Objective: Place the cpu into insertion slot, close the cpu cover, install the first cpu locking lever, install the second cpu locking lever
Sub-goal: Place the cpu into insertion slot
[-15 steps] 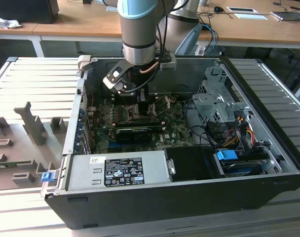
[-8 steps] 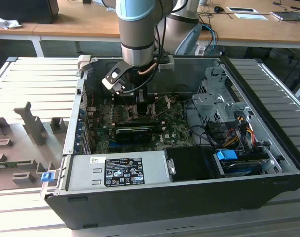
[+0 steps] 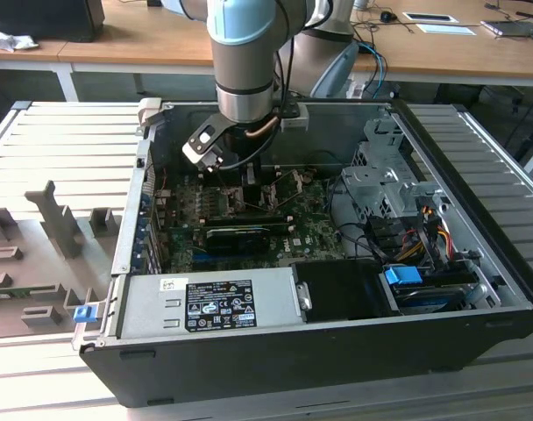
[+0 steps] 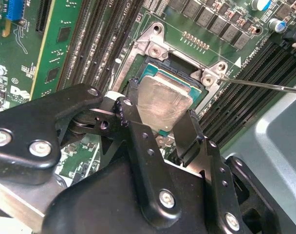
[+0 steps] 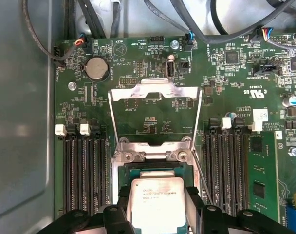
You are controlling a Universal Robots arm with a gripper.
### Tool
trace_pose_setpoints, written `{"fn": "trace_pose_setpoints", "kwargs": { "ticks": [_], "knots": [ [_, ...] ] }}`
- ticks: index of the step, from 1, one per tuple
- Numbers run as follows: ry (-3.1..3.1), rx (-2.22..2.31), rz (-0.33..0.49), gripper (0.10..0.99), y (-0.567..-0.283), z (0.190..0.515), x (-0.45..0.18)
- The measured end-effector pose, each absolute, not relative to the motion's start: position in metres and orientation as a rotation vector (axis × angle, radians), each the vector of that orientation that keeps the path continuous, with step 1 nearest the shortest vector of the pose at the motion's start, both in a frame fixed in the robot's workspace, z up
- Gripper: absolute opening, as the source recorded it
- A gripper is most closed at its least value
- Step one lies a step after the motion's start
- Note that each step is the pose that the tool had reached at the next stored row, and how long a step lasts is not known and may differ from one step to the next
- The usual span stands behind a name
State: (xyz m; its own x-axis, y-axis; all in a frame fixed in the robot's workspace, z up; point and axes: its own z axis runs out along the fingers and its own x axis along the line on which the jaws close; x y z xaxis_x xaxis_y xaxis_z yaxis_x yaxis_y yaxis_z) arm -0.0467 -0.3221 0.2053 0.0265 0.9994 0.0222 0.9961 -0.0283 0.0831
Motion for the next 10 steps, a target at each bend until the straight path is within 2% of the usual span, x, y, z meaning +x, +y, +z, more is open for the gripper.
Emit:
{"fn": "trace_pose_setpoints", "kwargs": {
  "ticks": [10],
  "knots": [
    [2.158, 2.219, 0.114, 0.529, -0.3216, 0.2034, -0.0459]
  ]
}}
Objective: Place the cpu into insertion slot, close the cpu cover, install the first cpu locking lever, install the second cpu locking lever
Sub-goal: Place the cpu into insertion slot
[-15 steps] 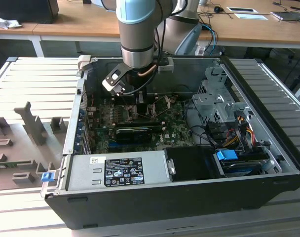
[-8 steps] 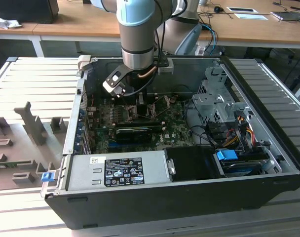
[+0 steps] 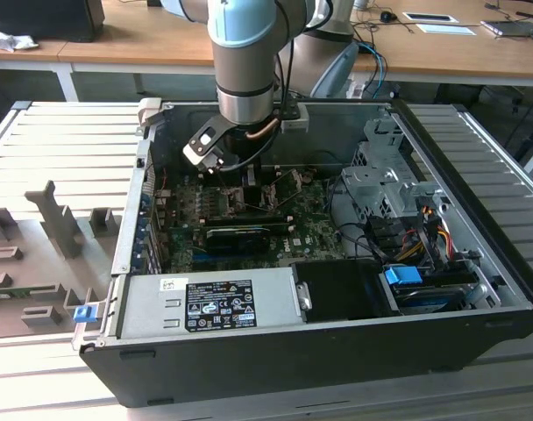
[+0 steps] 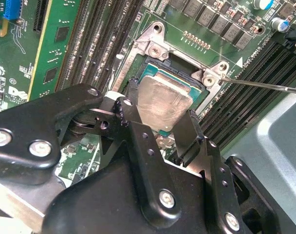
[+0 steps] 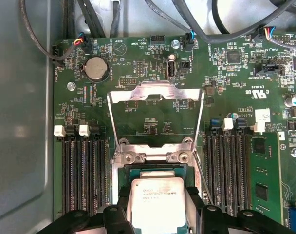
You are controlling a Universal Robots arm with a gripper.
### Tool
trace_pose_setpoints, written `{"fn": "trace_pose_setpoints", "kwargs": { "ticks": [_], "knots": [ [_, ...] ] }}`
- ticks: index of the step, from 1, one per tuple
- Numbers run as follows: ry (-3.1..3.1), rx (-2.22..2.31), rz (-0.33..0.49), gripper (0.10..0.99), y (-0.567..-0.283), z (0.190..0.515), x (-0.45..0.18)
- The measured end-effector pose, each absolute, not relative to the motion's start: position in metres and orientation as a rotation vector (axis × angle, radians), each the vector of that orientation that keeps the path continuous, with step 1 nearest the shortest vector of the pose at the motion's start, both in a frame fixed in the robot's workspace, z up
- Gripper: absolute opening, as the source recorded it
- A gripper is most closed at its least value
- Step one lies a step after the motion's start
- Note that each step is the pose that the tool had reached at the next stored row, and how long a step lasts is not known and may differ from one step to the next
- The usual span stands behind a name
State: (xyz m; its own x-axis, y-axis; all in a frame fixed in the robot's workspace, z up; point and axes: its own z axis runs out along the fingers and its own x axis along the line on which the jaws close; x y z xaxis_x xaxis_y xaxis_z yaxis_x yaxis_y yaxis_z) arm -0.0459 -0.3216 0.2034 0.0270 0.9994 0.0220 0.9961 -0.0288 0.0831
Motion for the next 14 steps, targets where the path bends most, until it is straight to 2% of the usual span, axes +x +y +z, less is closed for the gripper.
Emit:
{"fn": "trace_pose_setpoints", "kwargs": {
  "ticks": [2, 3, 11, 13, 14],
  "knots": [
    [2.158, 2.219, 0.115, 0.545, -0.3216, 0.203, -0.0459],
    [2.158, 2.219, 0.114, 0.608, -0.3216, 0.2029, -0.0459],
    [2.158, 2.219, 0.114, 0.608, -0.3216, 0.2094, -0.0459],
    [2.158, 2.219, 0.115, 0.463, -0.3215, 0.2105, -0.0459],
    [2.158, 2.219, 0.114, 0.463, -0.3216, 0.2106, -0.0458]
  ]
}}
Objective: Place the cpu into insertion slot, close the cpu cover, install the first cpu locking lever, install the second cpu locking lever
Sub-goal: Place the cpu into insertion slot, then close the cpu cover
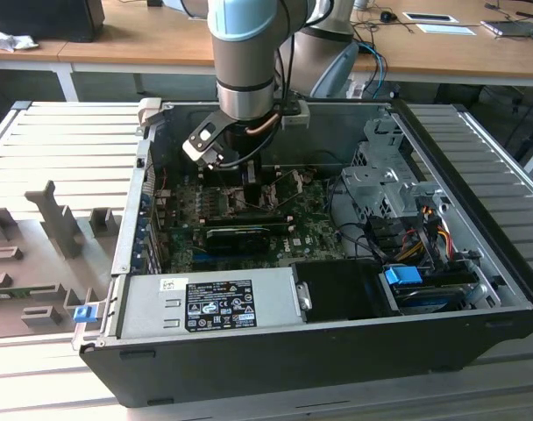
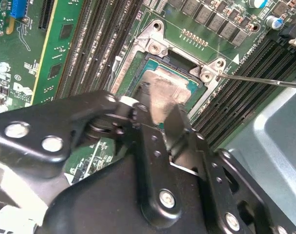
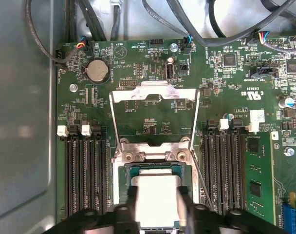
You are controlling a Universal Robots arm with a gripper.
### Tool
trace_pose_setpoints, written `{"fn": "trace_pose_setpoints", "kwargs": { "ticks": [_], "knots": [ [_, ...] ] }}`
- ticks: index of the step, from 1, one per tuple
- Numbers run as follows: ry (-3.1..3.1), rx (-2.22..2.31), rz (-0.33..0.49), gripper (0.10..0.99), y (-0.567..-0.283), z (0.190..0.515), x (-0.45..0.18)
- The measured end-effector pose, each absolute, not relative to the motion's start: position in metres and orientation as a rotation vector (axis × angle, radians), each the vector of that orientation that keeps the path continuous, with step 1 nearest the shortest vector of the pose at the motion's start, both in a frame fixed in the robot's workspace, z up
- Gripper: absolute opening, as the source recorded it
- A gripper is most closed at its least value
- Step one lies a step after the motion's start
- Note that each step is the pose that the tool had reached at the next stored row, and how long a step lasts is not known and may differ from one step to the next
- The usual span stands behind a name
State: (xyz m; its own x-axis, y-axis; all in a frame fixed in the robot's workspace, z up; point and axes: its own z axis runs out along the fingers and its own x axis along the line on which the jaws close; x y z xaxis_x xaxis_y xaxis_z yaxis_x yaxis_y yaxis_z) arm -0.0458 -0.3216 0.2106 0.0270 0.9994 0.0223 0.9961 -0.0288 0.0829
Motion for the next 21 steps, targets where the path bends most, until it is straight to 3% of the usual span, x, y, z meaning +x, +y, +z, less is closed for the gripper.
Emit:
{"fn": "trace_pose_setpoints", "kwargs": {
  "ticks": [3, 6, 21],
  "knots": [
    [2.158, 2.219, 0.114, 0.22, -0.322, 0.212, -0.046],
    [2.158, 2.219, 0.114, 0.106, -0.322, 0.214, -0.046],
    [2.164, 2.226, 0.104, 0.106, -0.322, 0.223, -0.038]
  ]
}}
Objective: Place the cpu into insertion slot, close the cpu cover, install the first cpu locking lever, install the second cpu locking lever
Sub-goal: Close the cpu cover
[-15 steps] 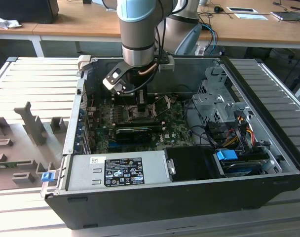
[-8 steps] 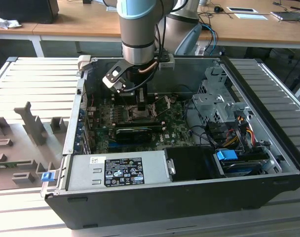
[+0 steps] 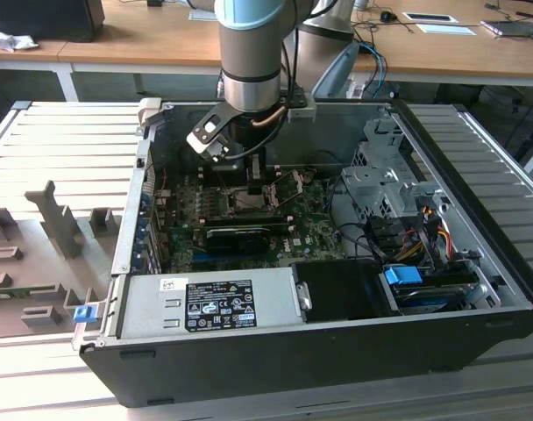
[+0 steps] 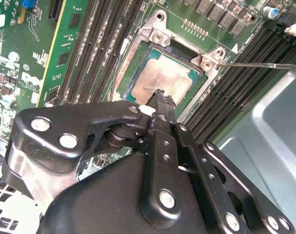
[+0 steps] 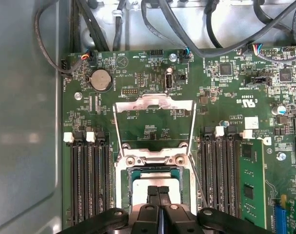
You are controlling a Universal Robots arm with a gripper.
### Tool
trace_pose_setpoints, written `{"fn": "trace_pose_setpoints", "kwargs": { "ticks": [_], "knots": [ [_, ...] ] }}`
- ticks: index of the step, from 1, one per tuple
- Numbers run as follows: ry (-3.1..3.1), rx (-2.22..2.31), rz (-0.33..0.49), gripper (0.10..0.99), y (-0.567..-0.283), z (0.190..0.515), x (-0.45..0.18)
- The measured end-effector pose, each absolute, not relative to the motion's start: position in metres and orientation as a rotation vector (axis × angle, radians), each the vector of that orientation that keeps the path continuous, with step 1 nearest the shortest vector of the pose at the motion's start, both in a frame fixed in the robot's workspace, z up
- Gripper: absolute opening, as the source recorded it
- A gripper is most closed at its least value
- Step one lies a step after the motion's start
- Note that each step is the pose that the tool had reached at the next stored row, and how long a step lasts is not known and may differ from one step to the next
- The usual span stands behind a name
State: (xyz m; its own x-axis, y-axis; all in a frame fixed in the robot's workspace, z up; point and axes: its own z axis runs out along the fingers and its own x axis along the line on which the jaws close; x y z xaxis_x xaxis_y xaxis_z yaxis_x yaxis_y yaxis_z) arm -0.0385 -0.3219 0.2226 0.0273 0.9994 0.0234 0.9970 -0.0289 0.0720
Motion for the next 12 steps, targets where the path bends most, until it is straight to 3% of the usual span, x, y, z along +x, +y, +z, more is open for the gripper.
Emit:
{"fn": "trace_pose_setpoints", "kwargs": {
  "ticks": [12],
  "knots": [
    [2.164, 2.226, 0.104, 0.106, -0.3215, 0.2319, -0.0385]
  ]
}}
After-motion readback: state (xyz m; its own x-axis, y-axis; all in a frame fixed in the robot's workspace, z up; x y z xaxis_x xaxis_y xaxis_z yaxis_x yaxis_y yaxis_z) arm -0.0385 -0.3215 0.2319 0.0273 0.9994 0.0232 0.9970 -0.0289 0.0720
